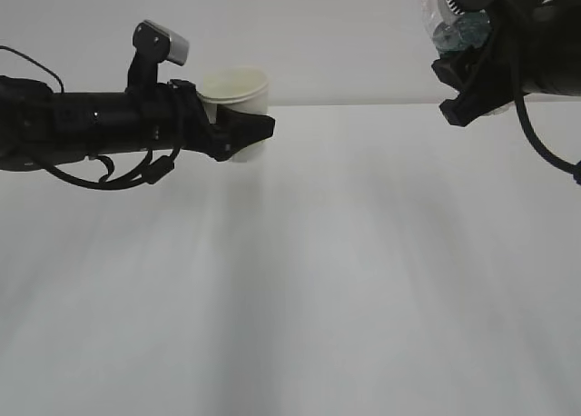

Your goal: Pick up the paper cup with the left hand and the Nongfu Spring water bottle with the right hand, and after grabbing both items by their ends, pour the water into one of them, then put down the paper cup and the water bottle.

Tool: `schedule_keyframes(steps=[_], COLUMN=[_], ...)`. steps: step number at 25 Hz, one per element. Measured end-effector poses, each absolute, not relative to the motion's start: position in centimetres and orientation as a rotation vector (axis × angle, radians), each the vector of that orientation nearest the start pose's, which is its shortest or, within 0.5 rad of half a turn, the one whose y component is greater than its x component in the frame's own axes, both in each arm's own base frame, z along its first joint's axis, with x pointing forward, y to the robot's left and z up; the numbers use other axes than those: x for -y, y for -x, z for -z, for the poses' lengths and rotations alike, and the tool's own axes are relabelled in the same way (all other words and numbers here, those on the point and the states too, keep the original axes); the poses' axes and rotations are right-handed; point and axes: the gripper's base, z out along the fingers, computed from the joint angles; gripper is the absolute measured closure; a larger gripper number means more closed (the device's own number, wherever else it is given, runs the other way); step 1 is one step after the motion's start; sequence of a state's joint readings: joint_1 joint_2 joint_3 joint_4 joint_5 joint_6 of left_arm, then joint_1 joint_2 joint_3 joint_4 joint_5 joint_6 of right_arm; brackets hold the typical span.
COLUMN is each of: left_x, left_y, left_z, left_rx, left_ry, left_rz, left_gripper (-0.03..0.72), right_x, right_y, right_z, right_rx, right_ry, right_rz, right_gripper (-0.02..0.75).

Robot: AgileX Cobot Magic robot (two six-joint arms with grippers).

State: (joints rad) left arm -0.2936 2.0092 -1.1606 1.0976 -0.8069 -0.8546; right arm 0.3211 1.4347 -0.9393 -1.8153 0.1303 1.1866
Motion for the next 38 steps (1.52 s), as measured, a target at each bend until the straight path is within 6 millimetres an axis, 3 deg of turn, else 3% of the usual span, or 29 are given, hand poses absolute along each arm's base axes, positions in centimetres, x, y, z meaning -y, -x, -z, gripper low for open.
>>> schedule_keyframes(steps=[5, 11, 22, 38], left_x=[17.2, 17.2, 16.5, 8.3], left_y=[-38.6, -38.6, -38.9, -41.6], left_z=[-18.2, -18.2, -18.2, -18.3], left_rx=[-1.713, -1.713, -1.711, -1.758], left_ry=[-0.796, -0.789, -0.784, -0.570], left_rz=[0.795, 0.796, 0.777, 0.625], left_gripper=[0.148, 0.224, 0.230, 0.232], right_x=[-9.1, -9.0, -9.0, -8.9], right_y=[-31.0, -31.0, -31.0, -31.0], right_z=[-29.6, -29.6, -29.6, -29.6], right_rx=[-1.778, -1.779, -1.779, -1.784], right_ry=[0.821, 0.812, 0.811, 0.796], right_rz=[0.327, 0.341, 0.343, 0.335], right_gripper=[0.362, 0.362, 0.362, 0.362])
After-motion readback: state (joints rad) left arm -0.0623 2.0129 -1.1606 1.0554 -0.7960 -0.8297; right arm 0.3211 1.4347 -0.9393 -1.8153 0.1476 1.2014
